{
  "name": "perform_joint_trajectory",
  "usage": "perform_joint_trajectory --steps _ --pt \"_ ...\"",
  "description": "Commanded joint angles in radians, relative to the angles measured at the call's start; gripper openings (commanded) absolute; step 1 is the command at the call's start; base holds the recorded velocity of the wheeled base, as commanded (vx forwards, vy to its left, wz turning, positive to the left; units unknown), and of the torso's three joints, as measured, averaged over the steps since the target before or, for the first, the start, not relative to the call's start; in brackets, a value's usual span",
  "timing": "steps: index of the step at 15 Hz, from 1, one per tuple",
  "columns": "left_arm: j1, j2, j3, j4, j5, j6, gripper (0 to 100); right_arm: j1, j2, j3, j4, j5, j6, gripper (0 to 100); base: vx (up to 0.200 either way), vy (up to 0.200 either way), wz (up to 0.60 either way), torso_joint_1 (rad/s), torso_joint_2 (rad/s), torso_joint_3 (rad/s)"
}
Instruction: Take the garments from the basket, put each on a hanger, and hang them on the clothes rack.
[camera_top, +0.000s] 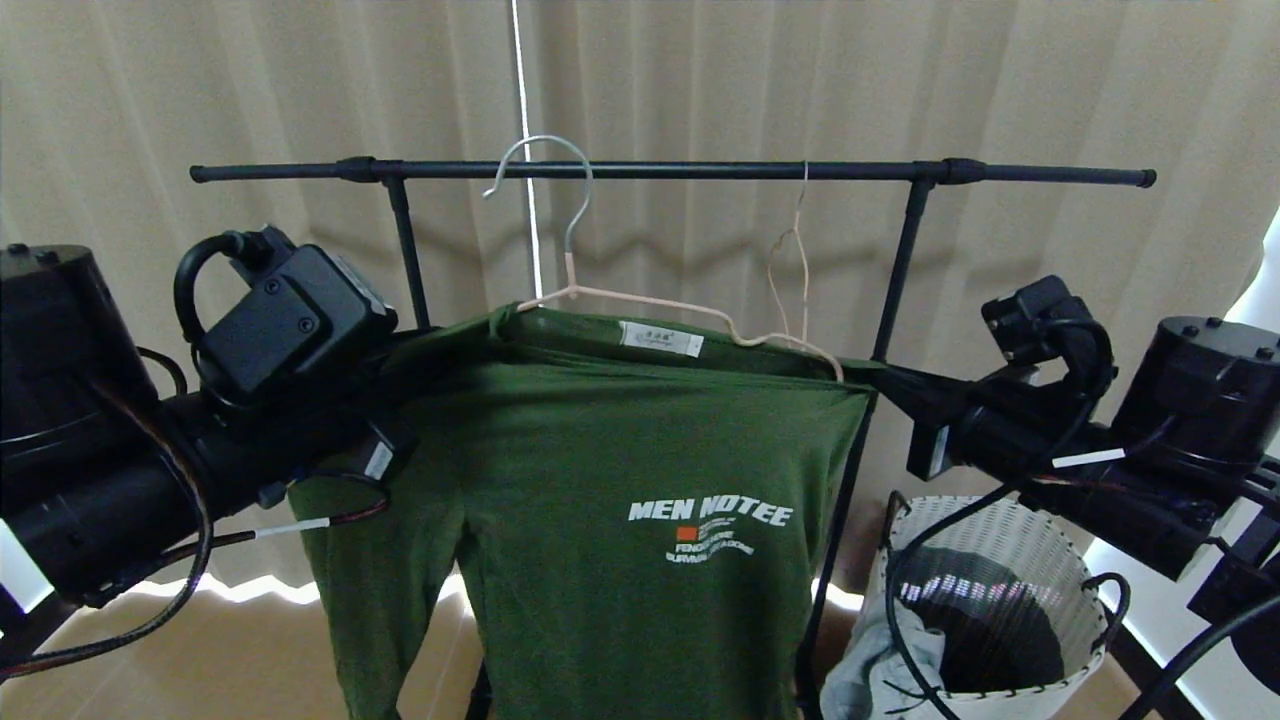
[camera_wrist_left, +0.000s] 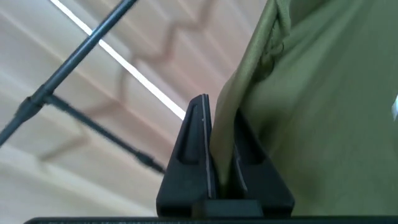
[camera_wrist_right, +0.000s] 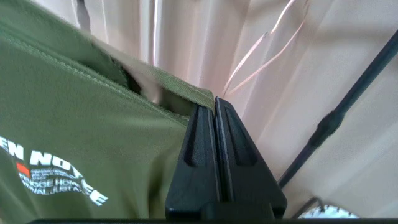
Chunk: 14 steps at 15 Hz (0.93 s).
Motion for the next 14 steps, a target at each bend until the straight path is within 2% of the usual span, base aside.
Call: perform_joint_trajectory --steps 1,4,6,8,9,12,14 --pt "0.028 -0.001 0.024 0.0 0.004 0.025 0 -0.008 0.0 -0.028 -0.001 -0.001 0.0 0 0.0 0.0 0.0 0.0 0.0 0.0" --pt "0.036 0.007 0.037 0.0 0.021 0.036 0 -0.002 -0.013 -0.034 0.001 0.006 0.0 0 0.0 0.0 0.0 0.0 0.0 0.0" --pt "0.033 0.025 0.036 0.0 0.055 0.034 0 0.04 -0.037 -0.038 0.009 0.006 -0.003 0 0.0 0.0 0.0 0.0 0.0 0.0" --pt "0.026 0.037 0.03 0.0 0.082 0.031 0 0.084 -0.081 -0.051 0.088 0.008 -0.003 0 0.0 0.0 0.0 0.0 0.0 0.0" --pt "0.016 0.045 0.025 0.0 0.093 0.02 0 0.115 -0.102 -0.051 0.131 0.013 -0.003 0 0.0 0.0 0.0 0.0 0.0 0.0" --pt "0.01 0.06 0.013 0.0 0.139 -0.02 0 0.159 -0.119 -0.052 0.147 0.019 -0.003 0 0.0 0.0 0.0 0.0 0.0 0.0" --pt "-0.003 0.07 0.01 -0.001 0.165 -0.075 0 0.201 -0.129 -0.046 0.162 0.02 -0.009 0 0.0 0.0 0.0 0.0 0.0 0.0"
